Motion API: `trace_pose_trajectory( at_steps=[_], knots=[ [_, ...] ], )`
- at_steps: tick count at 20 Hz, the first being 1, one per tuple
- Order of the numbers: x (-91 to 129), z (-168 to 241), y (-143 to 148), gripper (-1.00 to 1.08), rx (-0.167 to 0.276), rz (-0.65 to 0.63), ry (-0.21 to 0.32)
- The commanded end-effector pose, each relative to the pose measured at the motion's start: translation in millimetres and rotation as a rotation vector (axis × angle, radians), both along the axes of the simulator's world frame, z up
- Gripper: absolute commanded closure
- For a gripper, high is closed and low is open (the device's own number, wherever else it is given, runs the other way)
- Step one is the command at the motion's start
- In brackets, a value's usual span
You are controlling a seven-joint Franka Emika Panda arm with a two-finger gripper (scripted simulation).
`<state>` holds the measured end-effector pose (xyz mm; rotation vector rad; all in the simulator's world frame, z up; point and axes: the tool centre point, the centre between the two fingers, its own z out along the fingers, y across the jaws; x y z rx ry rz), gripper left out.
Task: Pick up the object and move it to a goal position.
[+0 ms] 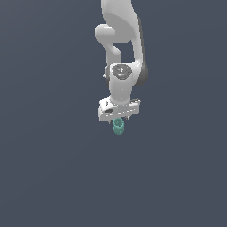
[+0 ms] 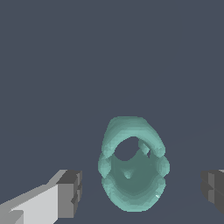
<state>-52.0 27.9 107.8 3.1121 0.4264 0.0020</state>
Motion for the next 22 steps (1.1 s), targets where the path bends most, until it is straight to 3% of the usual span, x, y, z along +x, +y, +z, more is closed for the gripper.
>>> trace_pose_trajectory(
  at_steps=[1,14,15,22],
  knots=[
    [-1,-6,0,-0.92,0.0,0.0,0.001],
    [-2,-48,1,-0.92,0.0,0.004,0.001],
    [-2,-48,1,1.08,0.0,0.004,0.001],
    [-2,-48,1,1.08,0.0,0.004,0.001]
  ],
)
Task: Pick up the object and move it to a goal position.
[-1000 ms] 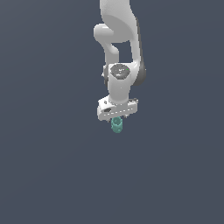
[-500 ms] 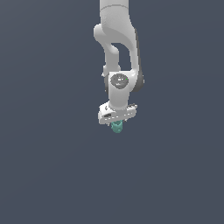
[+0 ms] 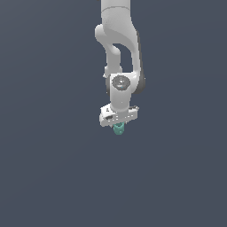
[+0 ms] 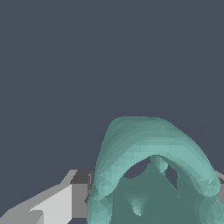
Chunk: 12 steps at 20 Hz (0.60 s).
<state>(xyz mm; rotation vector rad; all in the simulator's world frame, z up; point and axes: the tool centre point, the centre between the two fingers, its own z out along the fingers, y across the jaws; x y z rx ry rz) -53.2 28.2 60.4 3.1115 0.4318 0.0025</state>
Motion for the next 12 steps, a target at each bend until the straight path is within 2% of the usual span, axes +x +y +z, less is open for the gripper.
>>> trace_pose_trajectory(
  at_steps=[1,7,12],
  knots=[
    [0,-1,0,1.08,0.0,0.0,0.002],
    [1,1,-5,1.08,0.0,0.0,0.0],
    [6,8,-28,1.08,0.0,0.0,0.0]
  ],
)
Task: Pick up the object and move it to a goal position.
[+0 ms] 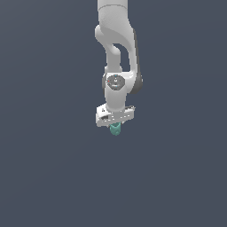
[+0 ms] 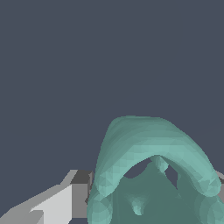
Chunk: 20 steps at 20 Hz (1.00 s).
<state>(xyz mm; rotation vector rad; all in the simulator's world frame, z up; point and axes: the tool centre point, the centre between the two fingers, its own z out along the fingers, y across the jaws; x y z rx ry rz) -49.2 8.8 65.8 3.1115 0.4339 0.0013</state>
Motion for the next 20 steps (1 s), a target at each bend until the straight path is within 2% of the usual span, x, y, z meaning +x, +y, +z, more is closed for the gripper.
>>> trace_pose_trajectory(
  at_steps=[1,5,15,20],
  knots=[
    [3,4,-15,1.08,0.0,-0.001,-0.001],
    [10,14,-49,1.08,0.0,-0.001,0.0],
    [35,45,-155,1.08,0.001,-0.001,0.0],
    [46,55,-193,1.08,0.001,-0.001,0.0]
  ],
)
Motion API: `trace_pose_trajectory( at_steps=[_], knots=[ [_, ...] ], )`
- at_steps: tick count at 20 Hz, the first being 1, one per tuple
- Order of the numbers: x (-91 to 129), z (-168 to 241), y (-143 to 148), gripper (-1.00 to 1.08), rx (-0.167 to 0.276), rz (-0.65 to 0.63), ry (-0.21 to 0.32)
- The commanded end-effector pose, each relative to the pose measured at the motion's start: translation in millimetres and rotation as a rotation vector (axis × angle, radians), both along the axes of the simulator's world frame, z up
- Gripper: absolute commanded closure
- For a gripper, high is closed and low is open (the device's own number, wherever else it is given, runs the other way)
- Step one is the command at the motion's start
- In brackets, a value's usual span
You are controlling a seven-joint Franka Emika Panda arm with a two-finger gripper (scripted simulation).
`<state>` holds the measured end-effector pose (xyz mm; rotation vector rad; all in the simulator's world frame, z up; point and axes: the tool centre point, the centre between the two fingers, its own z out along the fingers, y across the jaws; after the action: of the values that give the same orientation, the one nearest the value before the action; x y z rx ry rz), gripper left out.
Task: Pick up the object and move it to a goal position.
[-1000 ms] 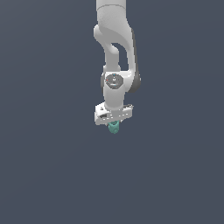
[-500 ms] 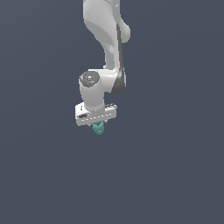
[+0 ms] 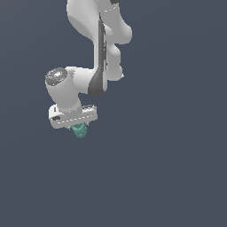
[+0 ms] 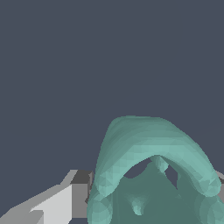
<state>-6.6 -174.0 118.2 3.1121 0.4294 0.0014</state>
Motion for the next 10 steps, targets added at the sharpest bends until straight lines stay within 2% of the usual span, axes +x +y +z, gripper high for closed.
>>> trace_pose_trajectory(
  at_steps=[1,10],
  knots=[
    [5,4,-15,1.08,0.0,0.002,0.001],
    [12,11,-37,1.08,0.0,0.002,0.001]
  ],
)
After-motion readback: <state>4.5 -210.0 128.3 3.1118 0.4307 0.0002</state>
